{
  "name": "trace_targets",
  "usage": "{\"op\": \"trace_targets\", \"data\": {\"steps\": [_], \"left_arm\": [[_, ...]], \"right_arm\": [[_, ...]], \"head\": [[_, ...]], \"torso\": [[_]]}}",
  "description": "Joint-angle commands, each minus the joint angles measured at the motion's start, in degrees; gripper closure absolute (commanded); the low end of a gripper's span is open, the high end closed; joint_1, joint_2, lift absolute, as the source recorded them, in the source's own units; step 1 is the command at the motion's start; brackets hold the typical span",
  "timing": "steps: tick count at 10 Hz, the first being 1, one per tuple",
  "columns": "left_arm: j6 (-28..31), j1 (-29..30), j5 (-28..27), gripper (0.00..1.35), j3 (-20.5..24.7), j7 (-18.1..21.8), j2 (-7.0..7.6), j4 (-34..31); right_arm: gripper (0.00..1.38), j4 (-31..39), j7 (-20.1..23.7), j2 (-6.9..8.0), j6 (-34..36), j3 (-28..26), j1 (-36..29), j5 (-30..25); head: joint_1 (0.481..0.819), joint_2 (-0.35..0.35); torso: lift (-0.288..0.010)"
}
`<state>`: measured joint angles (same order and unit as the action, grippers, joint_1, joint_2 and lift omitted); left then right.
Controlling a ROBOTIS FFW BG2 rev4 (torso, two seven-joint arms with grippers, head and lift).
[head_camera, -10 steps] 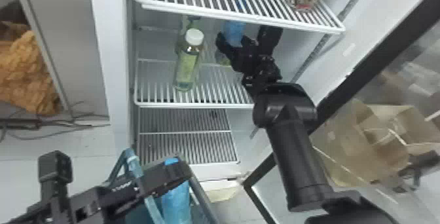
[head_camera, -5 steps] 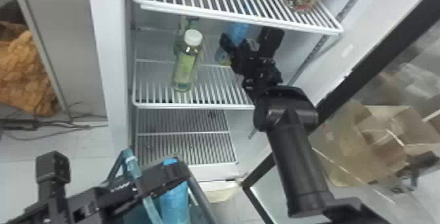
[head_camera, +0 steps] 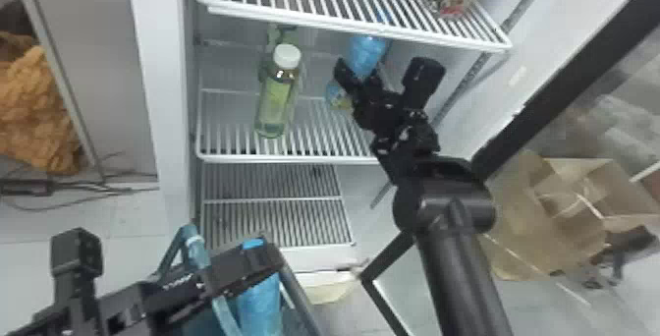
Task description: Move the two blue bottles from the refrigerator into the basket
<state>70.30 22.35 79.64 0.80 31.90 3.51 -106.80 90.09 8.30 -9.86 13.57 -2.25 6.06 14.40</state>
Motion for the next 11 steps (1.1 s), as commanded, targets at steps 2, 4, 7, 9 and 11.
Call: {"op": "trace_targets", "data": {"steps": [2, 4, 7, 9, 11], "left_arm": [[0.01, 0.01, 0.0, 1.2, 0.0, 0.0, -0.09, 0.0], [-0.13, 0.01, 0.0, 1.2, 0.0, 0.0, 0.0, 0.0], [-0.13, 0.15, 0.0, 1.2, 0.0, 0.0, 0.0, 0.0], [-0.13, 0.01, 0.0, 1.2, 0.0, 0.0, 0.18, 0.14], [-0.13, 0.15, 0.0, 1.2, 0.0, 0.0, 0.27, 0.14]], "right_arm": [[1.27, 7.16, 0.58, -0.69, 1.2, 0.08, -5.63, 2.85], [1.27, 13.62, 0.93, -1.39, 3.87, -0.15, -10.55, 5.13], [1.27, 22.62, 1.02, -1.92, 7.1, -1.63, -18.15, 7.53], [1.27, 27.97, 1.55, -2.89, 7.67, -2.55, -22.79, 9.7], [1.27, 34.72, 1.99, -3.06, 8.79, -5.29, -28.69, 11.42]], "head": [[0.695, -0.35], [0.695, -0.35], [0.695, -0.35], [0.695, -0.35], [0.695, -0.35]], "torso": [[-0.216], [-0.216], [-0.216], [-0.216], [-0.216]]}}
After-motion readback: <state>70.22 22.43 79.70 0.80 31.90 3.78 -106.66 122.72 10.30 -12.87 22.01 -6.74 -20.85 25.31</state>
